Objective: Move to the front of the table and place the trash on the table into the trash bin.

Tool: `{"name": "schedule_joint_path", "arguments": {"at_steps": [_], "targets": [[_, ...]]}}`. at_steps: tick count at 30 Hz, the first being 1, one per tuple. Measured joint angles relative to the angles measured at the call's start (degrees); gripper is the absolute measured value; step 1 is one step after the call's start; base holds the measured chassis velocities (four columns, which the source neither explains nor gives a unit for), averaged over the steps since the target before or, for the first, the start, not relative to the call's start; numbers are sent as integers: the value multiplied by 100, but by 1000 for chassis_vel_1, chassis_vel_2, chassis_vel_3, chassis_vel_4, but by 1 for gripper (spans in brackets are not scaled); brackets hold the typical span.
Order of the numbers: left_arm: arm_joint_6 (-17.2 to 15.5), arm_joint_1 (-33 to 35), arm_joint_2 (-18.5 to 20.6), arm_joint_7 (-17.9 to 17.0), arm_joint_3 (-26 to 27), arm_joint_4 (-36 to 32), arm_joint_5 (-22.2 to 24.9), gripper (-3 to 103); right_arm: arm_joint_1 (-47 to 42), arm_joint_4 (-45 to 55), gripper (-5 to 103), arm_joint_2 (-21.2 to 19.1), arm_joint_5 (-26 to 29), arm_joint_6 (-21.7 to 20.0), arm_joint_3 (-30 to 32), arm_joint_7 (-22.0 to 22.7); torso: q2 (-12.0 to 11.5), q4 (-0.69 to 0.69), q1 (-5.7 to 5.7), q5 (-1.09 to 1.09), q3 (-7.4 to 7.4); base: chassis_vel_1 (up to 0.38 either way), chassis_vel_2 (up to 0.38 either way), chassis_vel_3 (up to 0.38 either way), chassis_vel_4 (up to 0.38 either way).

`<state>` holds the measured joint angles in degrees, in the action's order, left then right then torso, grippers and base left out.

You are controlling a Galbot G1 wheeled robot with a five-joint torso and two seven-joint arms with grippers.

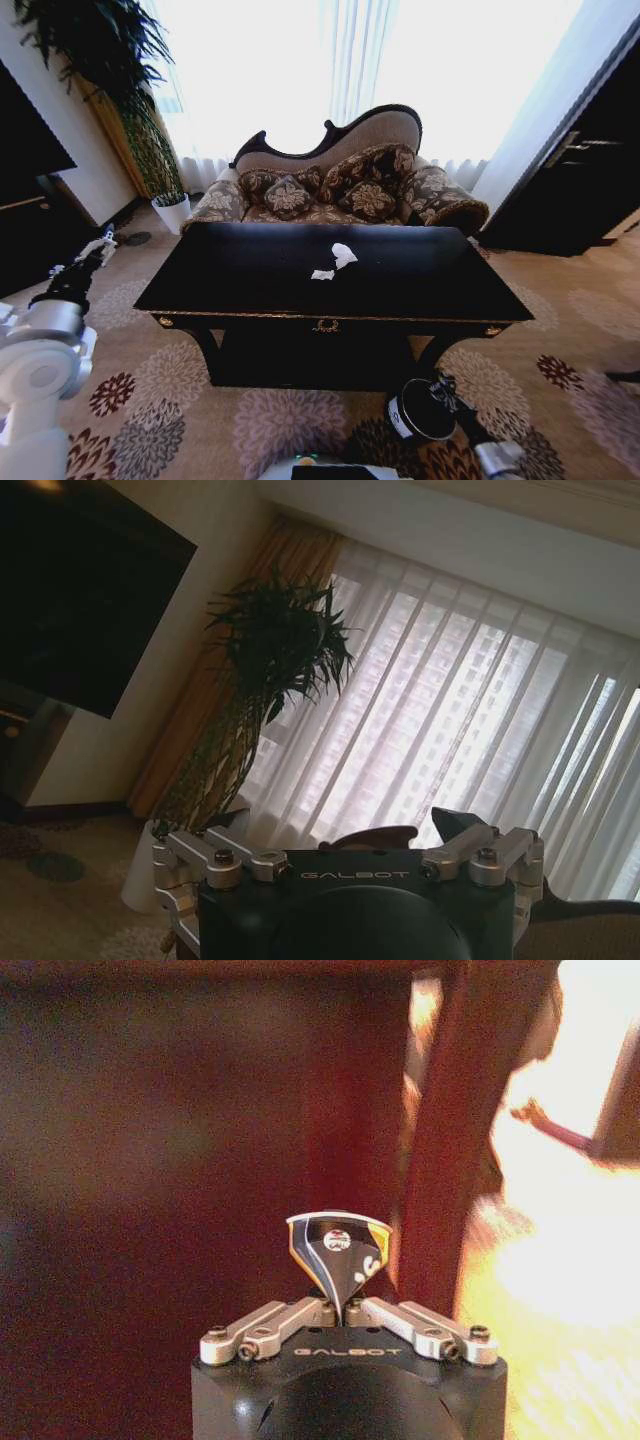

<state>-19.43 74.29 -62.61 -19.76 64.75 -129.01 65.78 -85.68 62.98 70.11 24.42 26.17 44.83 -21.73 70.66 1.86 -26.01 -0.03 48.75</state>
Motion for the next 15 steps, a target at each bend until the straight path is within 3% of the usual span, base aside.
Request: {"name": "schedule_joint_path", "arguments": {"at_steps": [5,15], "targets": [[5,-8,2,3,-32,7,2,100,207,-680,0,115,-395,22,-177,466,0,1,0,1,0,0,0,0,0],[5,22,13,4,-50,-57,-6,100,415,-1044,0,238,203,156,-565,634,0,1,0,3,0,0,0,0,0]]}}
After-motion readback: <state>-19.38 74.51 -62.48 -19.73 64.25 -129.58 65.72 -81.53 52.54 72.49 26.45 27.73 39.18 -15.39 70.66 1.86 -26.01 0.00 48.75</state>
